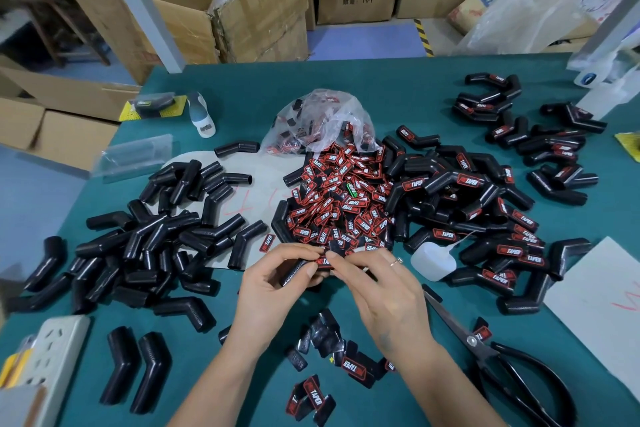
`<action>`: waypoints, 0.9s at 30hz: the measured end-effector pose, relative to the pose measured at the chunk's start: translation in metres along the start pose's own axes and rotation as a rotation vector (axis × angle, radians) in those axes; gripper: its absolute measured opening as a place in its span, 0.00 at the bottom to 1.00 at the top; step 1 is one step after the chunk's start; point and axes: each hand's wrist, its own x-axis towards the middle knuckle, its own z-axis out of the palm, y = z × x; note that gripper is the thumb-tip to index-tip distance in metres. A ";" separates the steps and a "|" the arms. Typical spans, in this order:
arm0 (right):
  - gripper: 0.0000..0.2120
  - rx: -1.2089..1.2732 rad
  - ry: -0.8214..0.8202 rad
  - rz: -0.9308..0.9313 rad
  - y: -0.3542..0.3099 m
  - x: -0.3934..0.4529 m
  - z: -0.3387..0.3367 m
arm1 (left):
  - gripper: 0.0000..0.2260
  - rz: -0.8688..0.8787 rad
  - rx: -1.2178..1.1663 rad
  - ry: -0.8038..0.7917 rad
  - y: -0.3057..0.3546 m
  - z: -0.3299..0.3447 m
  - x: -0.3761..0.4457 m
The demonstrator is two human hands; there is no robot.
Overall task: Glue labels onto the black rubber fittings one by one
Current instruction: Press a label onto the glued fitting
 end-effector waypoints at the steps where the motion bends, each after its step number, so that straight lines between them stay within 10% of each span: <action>1: 0.15 0.064 0.003 0.042 -0.002 0.000 0.000 | 0.07 0.018 0.027 -0.003 -0.001 0.000 0.000; 8: 0.16 0.917 -0.162 0.815 -0.018 0.006 0.000 | 0.07 0.385 0.440 -0.034 -0.010 0.003 0.001; 27: 0.20 1.170 -0.169 0.933 -0.011 0.003 -0.001 | 0.09 0.482 0.592 -0.110 -0.020 -0.004 0.001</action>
